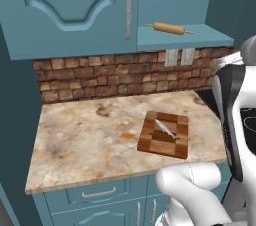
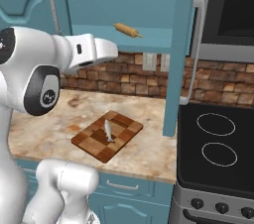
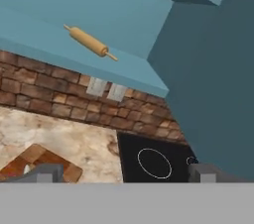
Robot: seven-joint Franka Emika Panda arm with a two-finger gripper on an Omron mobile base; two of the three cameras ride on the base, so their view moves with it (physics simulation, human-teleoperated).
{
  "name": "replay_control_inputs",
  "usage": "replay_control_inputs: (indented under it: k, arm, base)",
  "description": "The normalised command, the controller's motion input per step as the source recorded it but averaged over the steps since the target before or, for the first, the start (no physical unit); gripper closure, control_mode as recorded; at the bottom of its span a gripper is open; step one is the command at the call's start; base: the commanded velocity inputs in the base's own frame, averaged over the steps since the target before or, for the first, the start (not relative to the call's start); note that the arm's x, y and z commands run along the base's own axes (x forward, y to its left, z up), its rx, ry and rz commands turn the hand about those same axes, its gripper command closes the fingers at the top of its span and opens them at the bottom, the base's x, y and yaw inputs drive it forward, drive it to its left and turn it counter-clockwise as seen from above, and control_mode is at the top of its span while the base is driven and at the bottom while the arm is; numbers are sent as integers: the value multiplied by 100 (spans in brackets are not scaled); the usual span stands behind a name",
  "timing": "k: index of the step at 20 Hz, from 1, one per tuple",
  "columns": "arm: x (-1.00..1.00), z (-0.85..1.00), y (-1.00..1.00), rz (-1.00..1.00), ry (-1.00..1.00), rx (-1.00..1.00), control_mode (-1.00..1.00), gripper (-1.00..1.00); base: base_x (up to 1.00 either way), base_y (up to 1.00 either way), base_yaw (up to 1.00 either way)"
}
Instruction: Open the cabinet, retrieve the rolling pin, and place it next to the meat on the cutting board to prepare for tenderizing.
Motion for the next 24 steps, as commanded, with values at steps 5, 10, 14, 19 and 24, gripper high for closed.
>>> replay_control_inputs:
  k: [5, 10, 14, 19, 24]
  arm:
    - [25, 42, 16, 24, 0, 17, -100, -100]
    - [9, 6, 15, 17, 1, 4, -100, -100]
    - [27, -4, 0, 0, 3, 0, -100, -100]
    - [45, 0, 2, 0, 7, 0, -100, -100]
    - [54, 0, 4, 0, 10, 0, -100, -100]
  base:
    - [0, 0, 0]
    - [0, 0, 0]
    - [0, 0, 0]
    - [0, 0, 0]
    - [0, 0, 0]
